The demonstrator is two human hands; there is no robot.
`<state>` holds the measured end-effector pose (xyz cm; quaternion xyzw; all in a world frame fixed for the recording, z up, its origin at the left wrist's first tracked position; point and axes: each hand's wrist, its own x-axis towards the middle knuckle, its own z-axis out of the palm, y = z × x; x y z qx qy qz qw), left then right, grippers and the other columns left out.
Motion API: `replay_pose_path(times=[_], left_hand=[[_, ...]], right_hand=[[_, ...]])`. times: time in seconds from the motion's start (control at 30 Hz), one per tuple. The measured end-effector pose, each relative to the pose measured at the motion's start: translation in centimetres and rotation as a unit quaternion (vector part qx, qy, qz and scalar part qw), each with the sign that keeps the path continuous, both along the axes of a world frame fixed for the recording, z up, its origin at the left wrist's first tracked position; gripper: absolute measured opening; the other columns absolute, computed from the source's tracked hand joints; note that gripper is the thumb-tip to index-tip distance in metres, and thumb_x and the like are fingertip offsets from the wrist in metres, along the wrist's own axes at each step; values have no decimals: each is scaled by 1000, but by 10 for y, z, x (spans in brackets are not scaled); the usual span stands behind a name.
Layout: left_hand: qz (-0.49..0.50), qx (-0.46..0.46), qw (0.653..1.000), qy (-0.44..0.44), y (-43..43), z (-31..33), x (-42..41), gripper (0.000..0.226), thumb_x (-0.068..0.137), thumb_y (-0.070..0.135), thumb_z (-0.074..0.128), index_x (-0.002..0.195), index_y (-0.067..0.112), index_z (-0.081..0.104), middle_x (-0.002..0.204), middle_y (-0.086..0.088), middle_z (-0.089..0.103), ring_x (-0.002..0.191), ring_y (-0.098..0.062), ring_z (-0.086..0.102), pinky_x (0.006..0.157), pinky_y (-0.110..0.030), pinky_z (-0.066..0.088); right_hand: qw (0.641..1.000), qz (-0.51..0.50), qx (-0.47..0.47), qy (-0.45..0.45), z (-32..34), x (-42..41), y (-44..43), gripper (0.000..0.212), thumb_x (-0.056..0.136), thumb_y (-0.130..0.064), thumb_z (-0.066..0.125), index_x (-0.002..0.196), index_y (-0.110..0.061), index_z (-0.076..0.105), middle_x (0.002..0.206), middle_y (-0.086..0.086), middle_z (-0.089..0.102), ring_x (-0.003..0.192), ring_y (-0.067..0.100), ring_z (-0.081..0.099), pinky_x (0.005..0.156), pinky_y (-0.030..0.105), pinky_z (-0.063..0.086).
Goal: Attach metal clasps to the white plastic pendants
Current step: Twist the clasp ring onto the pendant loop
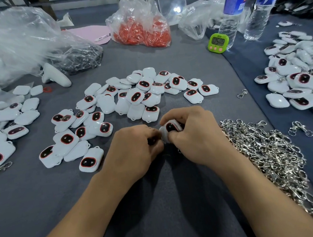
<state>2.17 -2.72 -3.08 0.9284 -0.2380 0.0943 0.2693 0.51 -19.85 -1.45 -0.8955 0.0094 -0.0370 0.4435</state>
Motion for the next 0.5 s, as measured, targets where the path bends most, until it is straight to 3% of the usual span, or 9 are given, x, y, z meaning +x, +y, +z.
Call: replay_pose_path(times=[0.13,0.23,0.33,0.4,0.5], left_hand=[[20,-8,999,-33,-2,1,-3,25,85,43,64,83,21,77,77,2,70,73,-20,63,70,-43,50],[41,-80,995,-45,-2,2,0,3,81,26,80,84,25,80,78,9,73,72,-8,65,72,-30,52],[50,-198,978,39,2,1,3,20,76,18,86,88,32,81,80,21,75,75,3,69,70,-9,50],[26,-242,965,97,3,2,6,26,76,17,86,88,39,80,80,23,75,72,4,70,68,-9,51],[-3,-309,941,134,1,5,9,24,74,14,86,81,36,81,69,9,75,57,-3,65,58,-16,52]], right_hand=[[994,-27,96,46,-3,1,0,26,75,-12,72,84,-36,77,76,-10,75,64,3,64,58,18,50],[968,-65,228,86,-3,4,0,28,74,0,73,81,-26,79,73,-2,75,51,10,58,49,22,45],[927,-72,348,119,3,7,-6,24,78,10,65,80,-11,78,68,7,71,45,15,51,41,21,38],[905,-66,393,147,5,8,-9,24,80,10,62,78,-8,78,69,9,71,44,16,49,43,22,35],[884,-34,433,171,9,5,-11,27,82,8,59,76,-9,79,73,13,68,45,15,47,43,21,32]])
